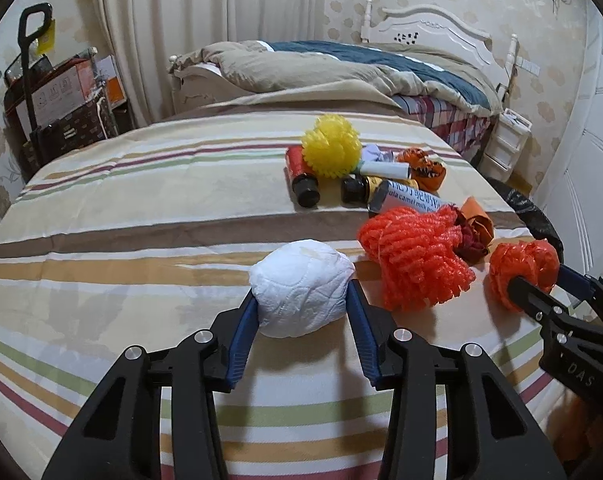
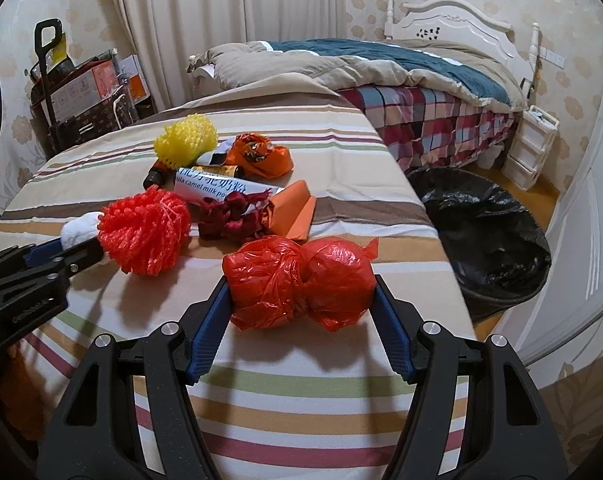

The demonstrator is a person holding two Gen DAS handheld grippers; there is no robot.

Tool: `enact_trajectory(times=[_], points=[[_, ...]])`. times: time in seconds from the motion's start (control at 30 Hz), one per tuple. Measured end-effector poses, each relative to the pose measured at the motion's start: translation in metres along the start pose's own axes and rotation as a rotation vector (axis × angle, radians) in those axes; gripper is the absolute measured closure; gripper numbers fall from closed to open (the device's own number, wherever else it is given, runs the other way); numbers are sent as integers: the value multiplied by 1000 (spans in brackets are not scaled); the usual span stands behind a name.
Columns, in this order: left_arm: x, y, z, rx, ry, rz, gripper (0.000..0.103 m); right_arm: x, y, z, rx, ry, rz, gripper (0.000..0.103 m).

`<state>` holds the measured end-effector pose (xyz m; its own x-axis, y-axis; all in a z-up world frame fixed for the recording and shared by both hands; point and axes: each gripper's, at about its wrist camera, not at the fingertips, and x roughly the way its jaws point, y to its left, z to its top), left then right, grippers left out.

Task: Collect trash
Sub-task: 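Carry both items to the black bin and open both tools to drop them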

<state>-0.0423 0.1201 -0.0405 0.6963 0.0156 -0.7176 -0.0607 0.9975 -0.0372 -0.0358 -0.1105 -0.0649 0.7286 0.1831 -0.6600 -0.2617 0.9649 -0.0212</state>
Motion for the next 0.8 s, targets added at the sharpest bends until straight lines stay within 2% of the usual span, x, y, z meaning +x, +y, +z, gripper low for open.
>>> enact_trajectory(times=[0.2,0.37,0.57,0.8], points=[[-27,-4,15,-12,-71,-21,58,-15,-13,11,21,-44,-21,37],[-39,-25,34,-13,-117,-76,58,-27,-37,25,49,-92,-63,37],[-26,-74,58,42,-123,-149,58,-23,-83,40,105,-110,-150,37],[2,-132,76,123,-117,-206,58,-2,-142,47,172,-88,-228,37]])
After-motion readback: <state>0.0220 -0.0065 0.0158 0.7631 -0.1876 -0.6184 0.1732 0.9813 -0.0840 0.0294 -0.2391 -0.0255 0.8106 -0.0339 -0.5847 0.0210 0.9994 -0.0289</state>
